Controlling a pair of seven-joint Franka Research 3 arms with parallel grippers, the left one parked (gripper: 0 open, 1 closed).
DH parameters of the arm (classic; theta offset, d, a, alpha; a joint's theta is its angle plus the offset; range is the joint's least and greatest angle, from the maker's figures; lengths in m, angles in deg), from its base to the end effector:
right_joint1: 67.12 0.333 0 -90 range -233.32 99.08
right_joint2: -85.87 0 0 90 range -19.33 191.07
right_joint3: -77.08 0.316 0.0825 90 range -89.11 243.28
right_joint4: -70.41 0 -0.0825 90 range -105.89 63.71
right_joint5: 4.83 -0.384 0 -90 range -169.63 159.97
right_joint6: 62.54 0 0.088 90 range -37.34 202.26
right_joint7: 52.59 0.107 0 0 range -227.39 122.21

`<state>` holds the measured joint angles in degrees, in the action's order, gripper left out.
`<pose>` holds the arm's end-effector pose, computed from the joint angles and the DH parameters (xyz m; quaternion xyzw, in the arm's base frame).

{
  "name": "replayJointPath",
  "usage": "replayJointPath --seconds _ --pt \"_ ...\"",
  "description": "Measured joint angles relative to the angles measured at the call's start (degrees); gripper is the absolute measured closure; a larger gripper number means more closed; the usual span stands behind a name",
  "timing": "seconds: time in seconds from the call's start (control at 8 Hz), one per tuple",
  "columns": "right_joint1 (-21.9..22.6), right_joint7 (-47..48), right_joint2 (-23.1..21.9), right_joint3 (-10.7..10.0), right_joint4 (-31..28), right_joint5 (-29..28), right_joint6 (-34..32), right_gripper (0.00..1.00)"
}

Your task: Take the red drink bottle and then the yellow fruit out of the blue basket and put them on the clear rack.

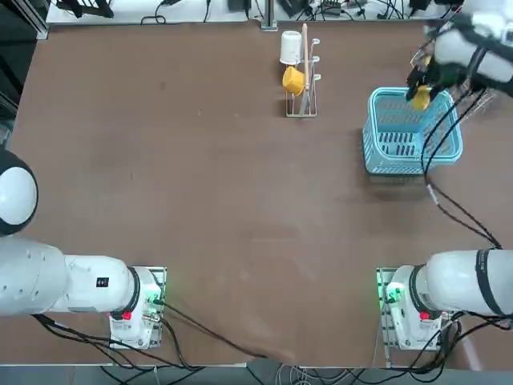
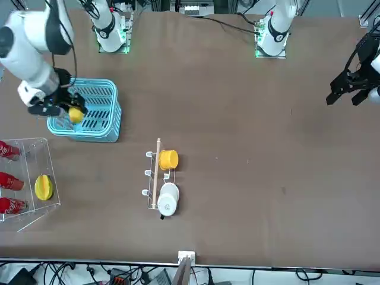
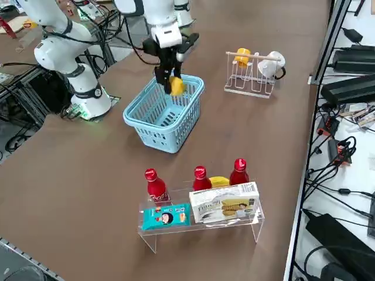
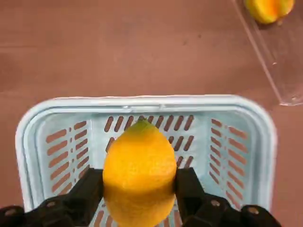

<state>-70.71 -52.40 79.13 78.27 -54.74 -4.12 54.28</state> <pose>0.5064 -0.0217 0.4370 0.9997 -0.0198 -0.0140 0.0064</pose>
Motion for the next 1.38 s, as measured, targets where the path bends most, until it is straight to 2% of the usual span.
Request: replayJointPath --seconds 0.25,0.62,0.88,1.38 --pt "-3.4 -6.5 3.8 -0.3 8.6 2.6 -5.7 0.15" --pt "-8.2 -17.3 12.2 -0.6 16.9 7.4 -5.8 0.15" --pt "-9.2 -21.2 17.1 -0.6 20.4 11.8 -2.9 0.15" --pt "-11.9 -28.1 25.3 -0.6 20.9 18.2 9.1 0.15"
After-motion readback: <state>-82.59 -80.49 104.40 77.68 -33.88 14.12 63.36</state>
